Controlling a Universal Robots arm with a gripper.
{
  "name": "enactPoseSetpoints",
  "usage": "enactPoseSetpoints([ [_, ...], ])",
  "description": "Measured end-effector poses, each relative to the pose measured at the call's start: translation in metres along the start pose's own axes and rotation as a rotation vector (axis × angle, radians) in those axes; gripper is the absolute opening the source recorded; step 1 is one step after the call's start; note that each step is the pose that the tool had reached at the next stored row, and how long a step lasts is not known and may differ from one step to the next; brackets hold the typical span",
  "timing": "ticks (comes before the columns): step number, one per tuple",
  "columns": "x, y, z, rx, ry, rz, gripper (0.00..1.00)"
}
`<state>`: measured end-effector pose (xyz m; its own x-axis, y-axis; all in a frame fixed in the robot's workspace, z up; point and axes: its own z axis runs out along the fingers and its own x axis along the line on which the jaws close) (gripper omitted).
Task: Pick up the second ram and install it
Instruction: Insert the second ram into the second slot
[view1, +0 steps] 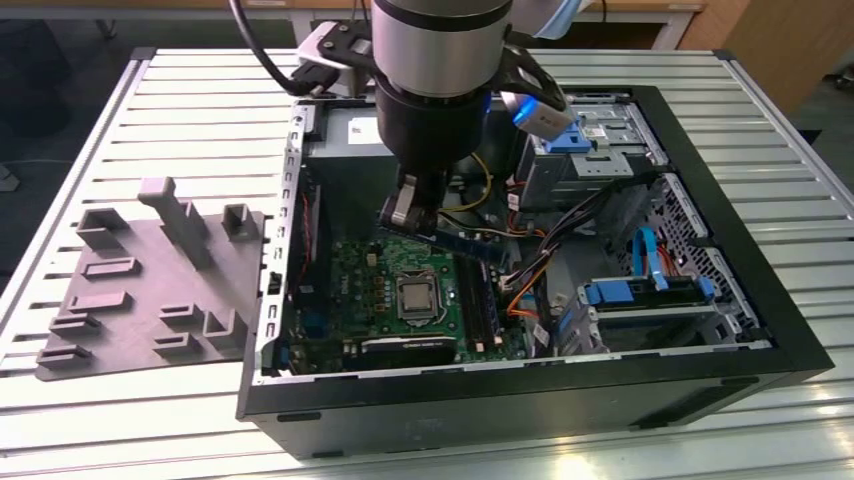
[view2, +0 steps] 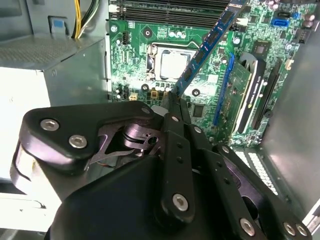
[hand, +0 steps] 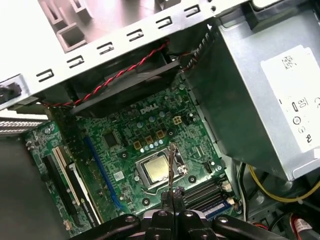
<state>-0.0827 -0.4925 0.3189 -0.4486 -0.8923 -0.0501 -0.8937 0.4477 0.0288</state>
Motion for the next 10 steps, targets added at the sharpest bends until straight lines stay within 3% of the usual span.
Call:
enactPoseSetpoints([
  [10, 0.0, 0.0, 0.0001, 0.0045, -0.0026, 0.09, 0.12],
])
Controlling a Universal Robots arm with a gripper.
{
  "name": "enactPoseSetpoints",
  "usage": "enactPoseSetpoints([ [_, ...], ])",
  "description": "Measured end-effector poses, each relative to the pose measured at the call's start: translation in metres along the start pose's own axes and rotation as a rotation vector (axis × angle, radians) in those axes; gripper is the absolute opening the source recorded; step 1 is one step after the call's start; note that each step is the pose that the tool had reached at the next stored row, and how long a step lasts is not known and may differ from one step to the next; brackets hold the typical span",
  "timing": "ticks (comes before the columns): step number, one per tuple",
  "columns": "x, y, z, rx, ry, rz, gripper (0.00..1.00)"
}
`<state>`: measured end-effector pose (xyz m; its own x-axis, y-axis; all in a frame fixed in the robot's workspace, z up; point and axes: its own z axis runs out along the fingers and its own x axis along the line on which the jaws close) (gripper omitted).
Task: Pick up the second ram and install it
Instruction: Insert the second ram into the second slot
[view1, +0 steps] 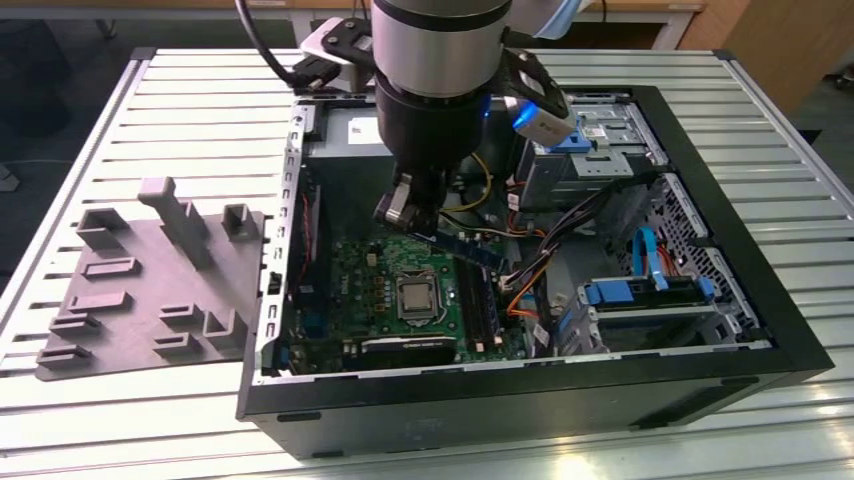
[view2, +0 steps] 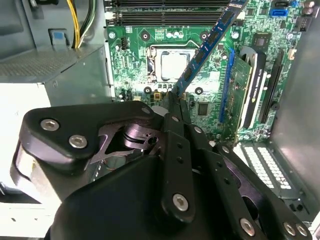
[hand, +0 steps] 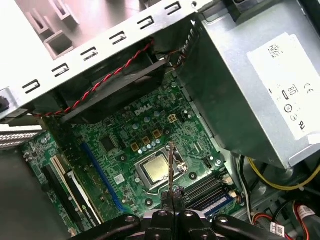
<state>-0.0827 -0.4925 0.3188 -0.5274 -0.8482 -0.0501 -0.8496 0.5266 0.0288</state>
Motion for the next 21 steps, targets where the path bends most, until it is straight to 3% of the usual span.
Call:
enactPoseSetpoints([
  [21, 0.0, 0.0, 0.0001, 0.01, -0.0058, 0.2, 0.12],
])
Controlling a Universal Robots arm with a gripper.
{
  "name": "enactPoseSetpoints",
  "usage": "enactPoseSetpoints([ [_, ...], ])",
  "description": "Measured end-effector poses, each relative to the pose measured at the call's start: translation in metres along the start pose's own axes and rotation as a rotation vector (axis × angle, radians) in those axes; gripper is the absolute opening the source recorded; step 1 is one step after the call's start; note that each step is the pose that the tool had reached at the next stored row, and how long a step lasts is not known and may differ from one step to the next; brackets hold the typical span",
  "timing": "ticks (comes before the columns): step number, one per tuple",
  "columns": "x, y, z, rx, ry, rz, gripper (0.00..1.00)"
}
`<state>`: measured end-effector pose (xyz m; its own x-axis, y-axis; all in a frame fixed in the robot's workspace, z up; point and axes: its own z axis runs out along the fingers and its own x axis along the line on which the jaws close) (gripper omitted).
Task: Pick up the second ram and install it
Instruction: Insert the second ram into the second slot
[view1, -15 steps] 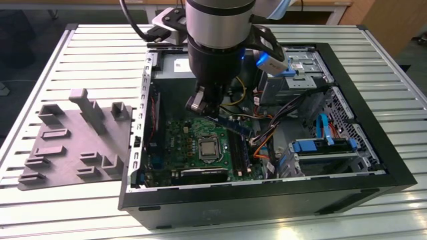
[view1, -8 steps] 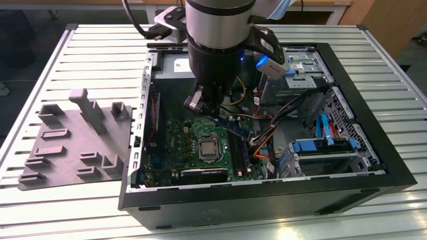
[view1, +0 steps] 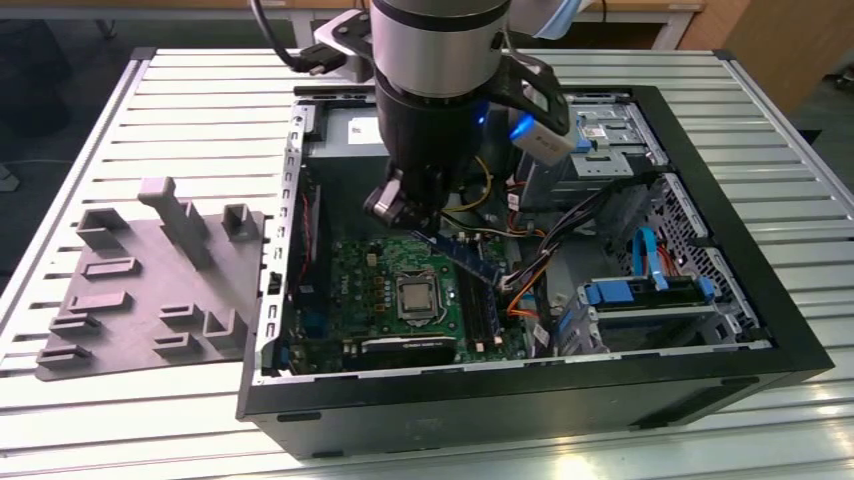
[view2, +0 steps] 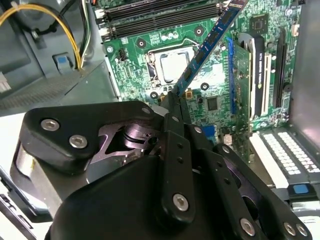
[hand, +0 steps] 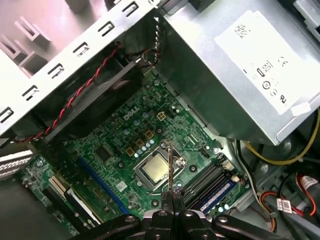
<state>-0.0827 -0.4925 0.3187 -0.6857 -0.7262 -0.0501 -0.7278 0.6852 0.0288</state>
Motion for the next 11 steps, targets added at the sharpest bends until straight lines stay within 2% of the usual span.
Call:
enactPoseSetpoints([
  [11, 0.0, 0.0, 0.0, 0.0055, -0.0031, 0.109, 0.12],
])
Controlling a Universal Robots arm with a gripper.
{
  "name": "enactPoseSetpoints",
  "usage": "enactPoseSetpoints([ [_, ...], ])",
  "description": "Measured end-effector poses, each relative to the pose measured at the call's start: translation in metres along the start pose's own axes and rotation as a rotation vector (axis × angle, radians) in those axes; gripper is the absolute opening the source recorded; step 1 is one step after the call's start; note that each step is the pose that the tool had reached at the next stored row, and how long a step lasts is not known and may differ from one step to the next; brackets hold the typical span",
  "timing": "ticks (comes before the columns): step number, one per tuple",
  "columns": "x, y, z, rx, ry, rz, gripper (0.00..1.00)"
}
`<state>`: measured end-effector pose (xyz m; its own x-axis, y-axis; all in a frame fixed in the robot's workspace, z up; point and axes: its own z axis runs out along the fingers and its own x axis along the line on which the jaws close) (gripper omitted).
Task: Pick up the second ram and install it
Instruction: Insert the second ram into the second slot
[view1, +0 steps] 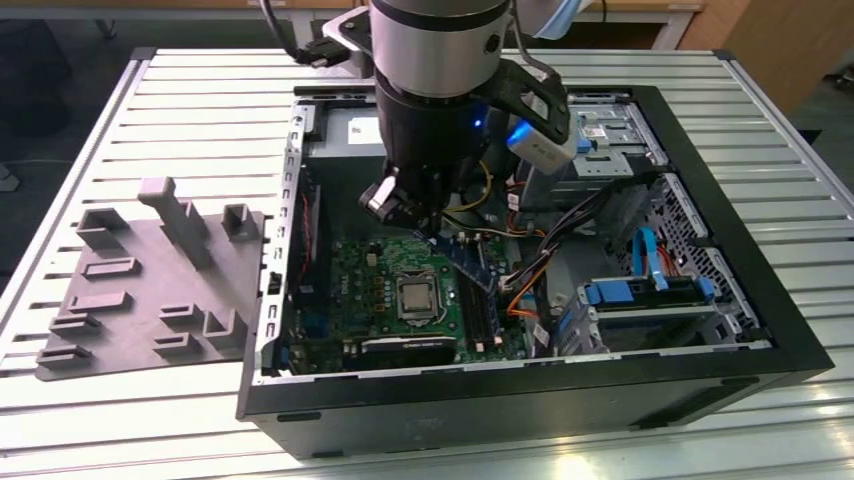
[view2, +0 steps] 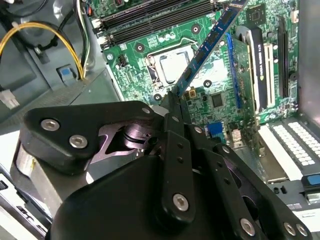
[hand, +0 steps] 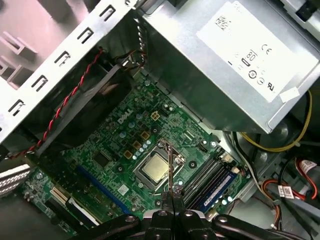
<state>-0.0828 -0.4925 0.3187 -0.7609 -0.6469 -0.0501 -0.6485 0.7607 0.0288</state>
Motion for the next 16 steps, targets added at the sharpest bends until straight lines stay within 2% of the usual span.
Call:
enactPoseSetpoints([
  [16, 0.0, 0.0, 0.0, 0.0082, -0.0048, 0.164, 0.12],
])
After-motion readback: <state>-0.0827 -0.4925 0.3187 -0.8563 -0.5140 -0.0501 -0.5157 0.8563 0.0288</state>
